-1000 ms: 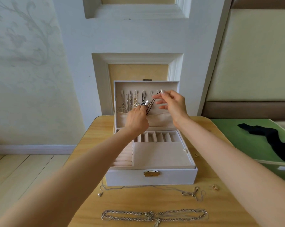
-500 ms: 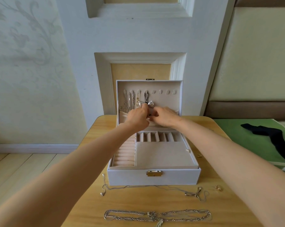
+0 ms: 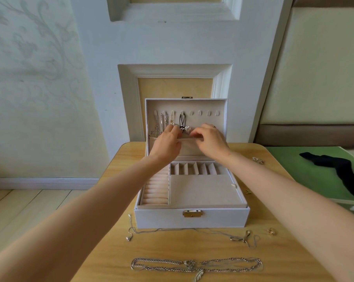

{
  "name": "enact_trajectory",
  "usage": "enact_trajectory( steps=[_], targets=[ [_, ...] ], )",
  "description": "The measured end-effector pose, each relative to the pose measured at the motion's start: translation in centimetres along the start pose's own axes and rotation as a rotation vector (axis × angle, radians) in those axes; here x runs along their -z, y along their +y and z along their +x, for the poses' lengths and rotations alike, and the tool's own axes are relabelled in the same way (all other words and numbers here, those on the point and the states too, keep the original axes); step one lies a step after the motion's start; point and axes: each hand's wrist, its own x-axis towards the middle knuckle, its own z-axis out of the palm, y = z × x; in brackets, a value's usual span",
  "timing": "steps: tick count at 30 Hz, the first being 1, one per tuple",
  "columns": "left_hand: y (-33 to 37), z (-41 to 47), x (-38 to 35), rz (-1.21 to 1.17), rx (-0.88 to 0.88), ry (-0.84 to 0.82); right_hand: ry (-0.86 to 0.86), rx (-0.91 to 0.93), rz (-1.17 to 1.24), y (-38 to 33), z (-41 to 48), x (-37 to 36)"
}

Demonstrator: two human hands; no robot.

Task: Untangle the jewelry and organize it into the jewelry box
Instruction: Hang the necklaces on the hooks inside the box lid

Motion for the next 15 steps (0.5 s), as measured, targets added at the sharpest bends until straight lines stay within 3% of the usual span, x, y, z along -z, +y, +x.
enact_trajectory(
  steps=[4, 10, 13, 15],
  targets=[
    [0.9, -1.5, 0.6, 0.015, -0.136, 0.108, 0.026, 0.092, 0.055, -1.3, -2.9, 0.5],
    [3.6, -8.6, 3.4, -0.256, -0.241, -0.076, -0.087, 0.253, 0.125, -3.0, -9.9, 2.6],
    [3.8, -13.4, 4.7, -0.336, -0.268, -0.161, -0.130, 0.239, 0.150, -3.6, -13.7, 5.1],
    [3.5, -15.7, 5.2, -0.311, -0.298, -0.204, -0.267, 0.157, 0.149, -3.8, -15.3, 7.3]
  ],
)
